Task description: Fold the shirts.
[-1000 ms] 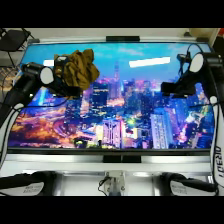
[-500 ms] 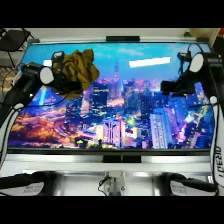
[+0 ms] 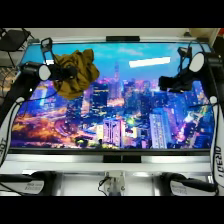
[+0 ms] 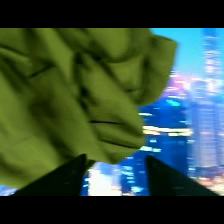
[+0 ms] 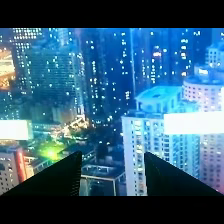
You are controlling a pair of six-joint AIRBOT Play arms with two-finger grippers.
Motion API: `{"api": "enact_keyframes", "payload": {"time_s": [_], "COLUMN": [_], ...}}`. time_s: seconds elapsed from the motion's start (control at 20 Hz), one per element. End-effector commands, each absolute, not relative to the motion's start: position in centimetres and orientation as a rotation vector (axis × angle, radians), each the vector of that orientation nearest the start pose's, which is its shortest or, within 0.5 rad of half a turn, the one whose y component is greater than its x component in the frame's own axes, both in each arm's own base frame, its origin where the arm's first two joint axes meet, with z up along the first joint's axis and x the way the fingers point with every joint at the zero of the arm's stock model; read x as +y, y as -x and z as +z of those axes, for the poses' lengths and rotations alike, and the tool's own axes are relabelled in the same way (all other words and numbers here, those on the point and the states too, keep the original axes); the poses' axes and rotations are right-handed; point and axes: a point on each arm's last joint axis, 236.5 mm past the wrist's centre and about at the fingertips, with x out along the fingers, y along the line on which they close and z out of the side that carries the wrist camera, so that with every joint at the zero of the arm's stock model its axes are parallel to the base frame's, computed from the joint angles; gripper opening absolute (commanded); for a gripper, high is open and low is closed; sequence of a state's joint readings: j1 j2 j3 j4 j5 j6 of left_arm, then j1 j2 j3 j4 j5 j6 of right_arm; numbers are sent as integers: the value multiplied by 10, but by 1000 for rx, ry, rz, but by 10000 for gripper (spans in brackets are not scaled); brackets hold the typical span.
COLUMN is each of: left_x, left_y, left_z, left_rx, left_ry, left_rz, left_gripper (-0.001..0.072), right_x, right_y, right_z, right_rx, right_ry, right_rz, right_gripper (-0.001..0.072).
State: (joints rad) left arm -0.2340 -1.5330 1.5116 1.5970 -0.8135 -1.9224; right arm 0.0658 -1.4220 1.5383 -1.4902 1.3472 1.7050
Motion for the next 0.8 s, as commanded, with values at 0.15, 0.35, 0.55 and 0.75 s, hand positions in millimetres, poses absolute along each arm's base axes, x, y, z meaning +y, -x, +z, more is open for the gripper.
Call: {"api": "enact_keyframes", "payload": {"time_s": [0.15, 0.35, 0.55, 0.75], "left_x": [-64, -89, -117, -154], "left_y": [-535, -545, -547, -541], "left_z": [-17, -54, -39, 102], "left_rx": [1100, 1131, 1128, 898], "left_ry": [507, 598, 688, 374], "left_rz": [62, 37, -32, -348], "left_gripper": [677, 650, 54, 52], "right_x": [58, 58, 59, 48], "right_y": [-432, -432, -428, -418], "right_z": [77, 77, 76, 108], "right_rx": [1223, 1223, 1238, 1206], "right_ry": [-174, -166, -147, -64], "right_rz": [69, 77, 94, 102], "right_gripper": [494, 494, 494, 494]}}
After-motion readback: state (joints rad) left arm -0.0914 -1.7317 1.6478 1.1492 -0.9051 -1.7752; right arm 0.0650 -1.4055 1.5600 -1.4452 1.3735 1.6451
